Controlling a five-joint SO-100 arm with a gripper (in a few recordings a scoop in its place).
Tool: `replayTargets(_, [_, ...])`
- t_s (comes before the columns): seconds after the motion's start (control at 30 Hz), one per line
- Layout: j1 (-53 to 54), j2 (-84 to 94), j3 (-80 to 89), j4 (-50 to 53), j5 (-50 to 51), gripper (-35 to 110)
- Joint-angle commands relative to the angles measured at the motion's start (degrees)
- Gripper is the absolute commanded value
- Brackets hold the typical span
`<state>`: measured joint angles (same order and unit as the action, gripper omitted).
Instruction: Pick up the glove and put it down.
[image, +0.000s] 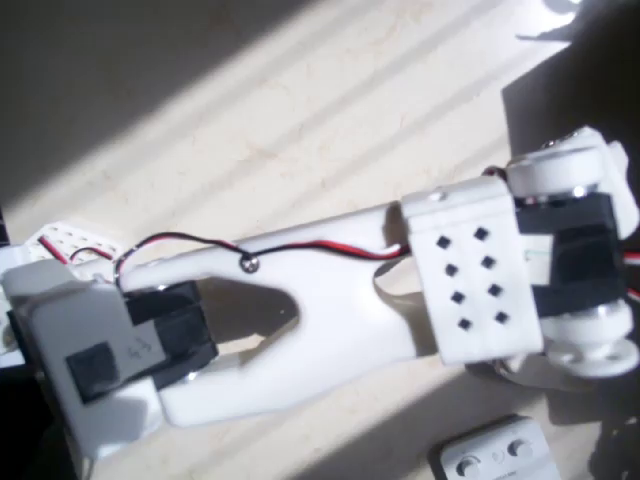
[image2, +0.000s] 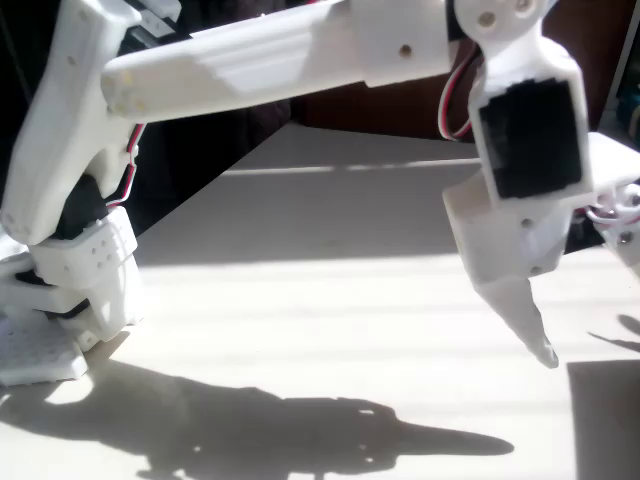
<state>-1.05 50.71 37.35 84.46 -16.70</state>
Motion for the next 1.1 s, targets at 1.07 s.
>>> replayTargets(1.07, [-0.8,-6.5,-0.4,-11.0,0.4,1])
